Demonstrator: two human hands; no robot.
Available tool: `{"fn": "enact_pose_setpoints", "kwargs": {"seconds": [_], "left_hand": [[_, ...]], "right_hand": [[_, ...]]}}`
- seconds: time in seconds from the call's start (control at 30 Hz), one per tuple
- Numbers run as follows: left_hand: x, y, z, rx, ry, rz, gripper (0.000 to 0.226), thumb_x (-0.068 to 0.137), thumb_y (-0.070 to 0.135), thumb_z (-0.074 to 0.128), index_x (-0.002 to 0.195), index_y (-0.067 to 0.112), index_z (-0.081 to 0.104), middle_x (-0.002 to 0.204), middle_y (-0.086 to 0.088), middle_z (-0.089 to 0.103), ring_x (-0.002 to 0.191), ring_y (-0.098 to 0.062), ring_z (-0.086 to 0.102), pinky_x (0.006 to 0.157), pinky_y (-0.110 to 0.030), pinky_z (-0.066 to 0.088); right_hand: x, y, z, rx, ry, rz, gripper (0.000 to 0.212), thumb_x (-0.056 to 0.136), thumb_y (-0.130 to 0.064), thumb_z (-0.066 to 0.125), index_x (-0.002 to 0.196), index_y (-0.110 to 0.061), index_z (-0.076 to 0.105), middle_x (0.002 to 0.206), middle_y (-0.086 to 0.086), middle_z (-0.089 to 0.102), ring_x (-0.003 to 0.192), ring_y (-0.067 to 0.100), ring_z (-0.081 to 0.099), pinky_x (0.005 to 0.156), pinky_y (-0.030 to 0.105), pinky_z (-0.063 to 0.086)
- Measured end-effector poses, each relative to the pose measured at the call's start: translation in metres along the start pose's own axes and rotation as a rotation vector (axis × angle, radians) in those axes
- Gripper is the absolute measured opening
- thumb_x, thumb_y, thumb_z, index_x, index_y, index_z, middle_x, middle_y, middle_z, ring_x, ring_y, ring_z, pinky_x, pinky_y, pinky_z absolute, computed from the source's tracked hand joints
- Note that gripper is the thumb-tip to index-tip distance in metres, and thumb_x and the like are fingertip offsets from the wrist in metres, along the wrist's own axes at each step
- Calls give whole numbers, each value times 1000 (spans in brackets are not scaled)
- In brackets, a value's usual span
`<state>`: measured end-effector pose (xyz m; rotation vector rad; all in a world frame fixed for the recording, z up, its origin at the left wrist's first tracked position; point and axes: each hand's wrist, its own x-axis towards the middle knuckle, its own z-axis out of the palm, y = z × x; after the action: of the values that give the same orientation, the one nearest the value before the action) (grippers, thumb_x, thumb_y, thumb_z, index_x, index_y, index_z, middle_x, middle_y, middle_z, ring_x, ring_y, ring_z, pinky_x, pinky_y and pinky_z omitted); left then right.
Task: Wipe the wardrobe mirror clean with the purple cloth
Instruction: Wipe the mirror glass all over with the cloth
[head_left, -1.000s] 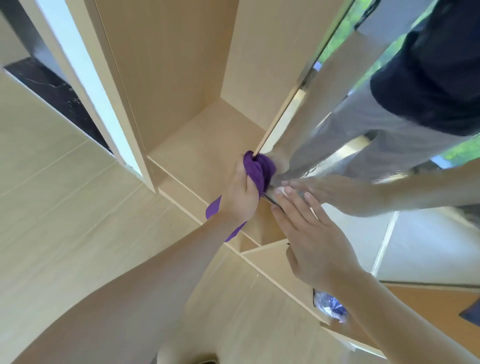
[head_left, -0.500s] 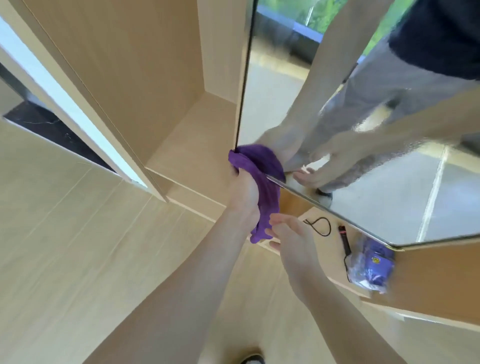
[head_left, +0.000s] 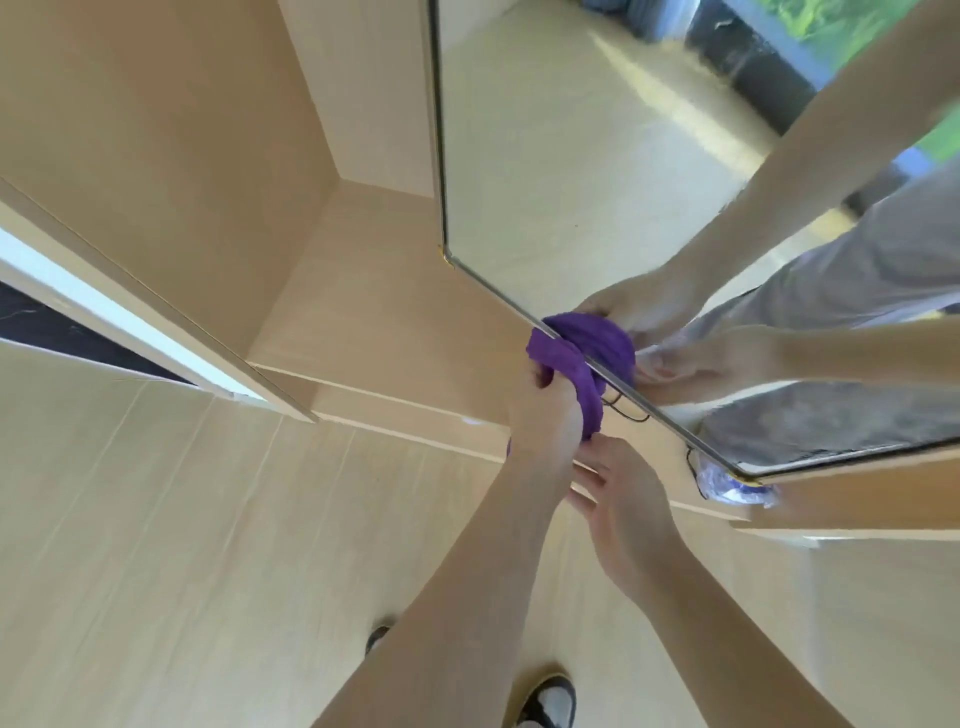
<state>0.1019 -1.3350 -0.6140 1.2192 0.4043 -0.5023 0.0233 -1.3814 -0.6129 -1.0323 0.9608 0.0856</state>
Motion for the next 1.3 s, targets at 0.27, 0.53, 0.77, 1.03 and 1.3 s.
{"fn": "enact_pose_setpoints", "kwargs": {"seconds": [0.27,0.53,0.77,1.03,1.3], "left_hand": [[-48,-4,6,304,-97,-48,12,86,7,61,81,16,67,71,-6,64,62,-26,49,49,-28,36],[-103,32,-41,250,-37,114,21,91,-4,64,96,15,72,96,-7,79,87,-23,74,82,-45,60],[-147,60,-44,512,-324,190,20,69,7,69,81,23,68,80,-3,72,75,-13,66,67,-25,53],[-83,145,-81,867,-159,503,27,82,16,67,104,31,65,109,11,72,104,0,66,88,-20,54],[27,205,-58,887,-188,511,91,66,14,85,143,24,37,138,10,58,129,-4,54,111,-37,47]], "right_hand": [[-18,9,-16,523,24,176,22,90,-39,62,97,-18,63,98,7,53,101,30,42,88,37,31],[-42,14,-33,187,-115,84,38,95,-43,51,116,-16,67,112,14,70,111,32,69,96,45,50],[-79,40,-17,-218,-206,-244,22,88,-32,64,110,-35,62,114,-4,54,105,9,54,86,17,45],[-77,-20,9,161,23,-276,36,102,-26,58,67,-18,66,65,1,64,66,12,58,72,33,53],[-85,-47,29,670,-21,-192,17,99,-7,47,98,-7,64,91,13,66,89,28,65,91,48,50]]}}
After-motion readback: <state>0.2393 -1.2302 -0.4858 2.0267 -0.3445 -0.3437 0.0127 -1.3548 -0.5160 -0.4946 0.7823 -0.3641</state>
